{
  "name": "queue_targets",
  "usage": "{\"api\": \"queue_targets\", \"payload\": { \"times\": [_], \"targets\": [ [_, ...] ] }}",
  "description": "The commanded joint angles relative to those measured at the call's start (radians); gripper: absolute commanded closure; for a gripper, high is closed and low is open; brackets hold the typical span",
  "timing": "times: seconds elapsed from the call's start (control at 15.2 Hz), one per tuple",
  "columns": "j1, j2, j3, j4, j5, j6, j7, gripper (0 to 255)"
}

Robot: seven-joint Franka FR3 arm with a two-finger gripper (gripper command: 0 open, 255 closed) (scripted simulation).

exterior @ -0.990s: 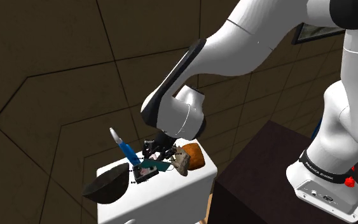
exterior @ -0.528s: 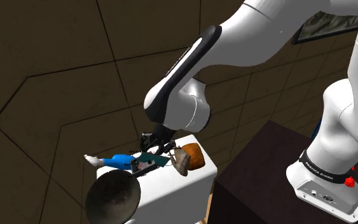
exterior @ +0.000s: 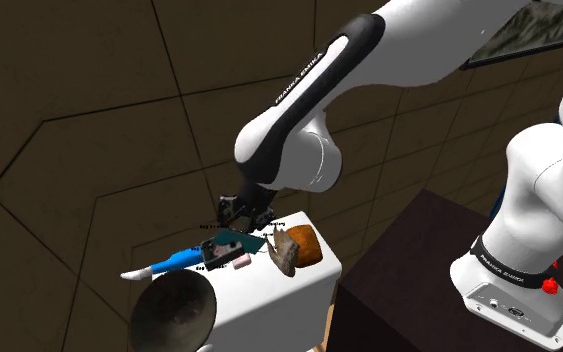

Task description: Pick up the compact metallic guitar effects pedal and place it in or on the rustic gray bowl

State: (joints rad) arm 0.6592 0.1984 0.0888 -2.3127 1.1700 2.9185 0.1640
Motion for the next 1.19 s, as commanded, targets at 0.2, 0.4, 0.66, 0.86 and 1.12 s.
{"api": "queue_targets", "payload": {
  "times": [0.2, 0.4, 0.66, 0.86, 1.12],
  "targets": [
    [0.050, 0.096, -0.041, 0.145, -0.175, -0.021, 0.189, 255],
    [0.092, 0.179, -0.080, 0.268, -0.277, -0.048, 0.305, 255],
    [0.148, 0.298, -0.138, 0.454, -0.385, -0.106, 0.441, 255],
    [0.182, 0.396, -0.178, 0.615, -0.449, -0.164, 0.533, 255],
    [0.175, 0.437, -0.166, 0.644, -0.439, -0.150, 0.522, 255]
  ]
}}
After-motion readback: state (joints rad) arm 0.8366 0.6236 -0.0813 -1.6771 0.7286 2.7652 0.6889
